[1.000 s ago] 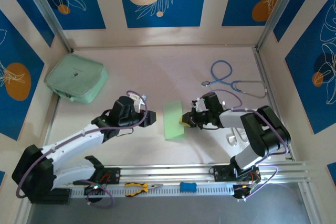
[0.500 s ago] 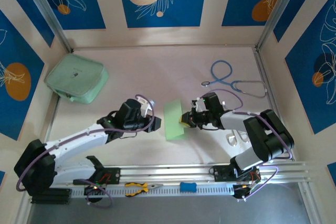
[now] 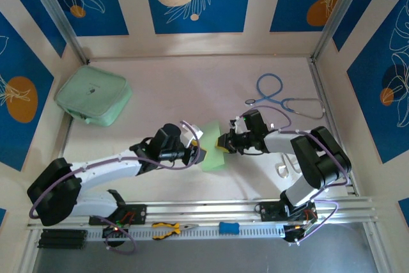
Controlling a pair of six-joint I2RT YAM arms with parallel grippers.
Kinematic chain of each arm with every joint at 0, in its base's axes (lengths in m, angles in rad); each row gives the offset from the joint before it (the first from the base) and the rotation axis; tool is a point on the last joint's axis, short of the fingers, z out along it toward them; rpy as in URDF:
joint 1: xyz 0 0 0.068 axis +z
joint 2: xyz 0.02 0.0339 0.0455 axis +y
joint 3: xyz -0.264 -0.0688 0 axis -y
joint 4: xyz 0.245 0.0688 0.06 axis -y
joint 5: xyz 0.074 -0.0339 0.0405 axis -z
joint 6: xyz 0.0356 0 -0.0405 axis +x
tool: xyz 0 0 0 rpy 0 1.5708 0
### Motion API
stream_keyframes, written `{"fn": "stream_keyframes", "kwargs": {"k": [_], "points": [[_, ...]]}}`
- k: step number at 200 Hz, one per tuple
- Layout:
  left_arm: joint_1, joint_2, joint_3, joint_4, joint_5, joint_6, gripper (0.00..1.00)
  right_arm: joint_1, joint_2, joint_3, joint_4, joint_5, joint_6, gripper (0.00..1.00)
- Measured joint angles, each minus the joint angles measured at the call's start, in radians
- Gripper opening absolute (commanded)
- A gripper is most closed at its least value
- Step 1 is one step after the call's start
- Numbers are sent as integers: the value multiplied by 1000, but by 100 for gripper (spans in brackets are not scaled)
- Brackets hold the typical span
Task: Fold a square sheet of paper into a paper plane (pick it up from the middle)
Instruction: Fold the triangle a second time at the center of the table.
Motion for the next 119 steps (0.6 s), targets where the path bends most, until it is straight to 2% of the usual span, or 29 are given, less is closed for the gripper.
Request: {"fn": "stream_keyframes", "kwargs": {"k": [39, 63, 88, 119], "points": [[0, 0, -28, 48, 6, 66, 47, -6, 25, 19, -30, 2, -10, 7], [-2, -1, -52, 89, 6, 79, 49, -6, 27, 19, -21, 16, 16, 6], [-12, -23, -71, 103, -8, 101, 51, 1, 24, 2, 23, 52, 82, 6], [-46, -40, -89, 144, -32, 154, 55, 15, 11, -26, 53, 108, 129, 14]]}}
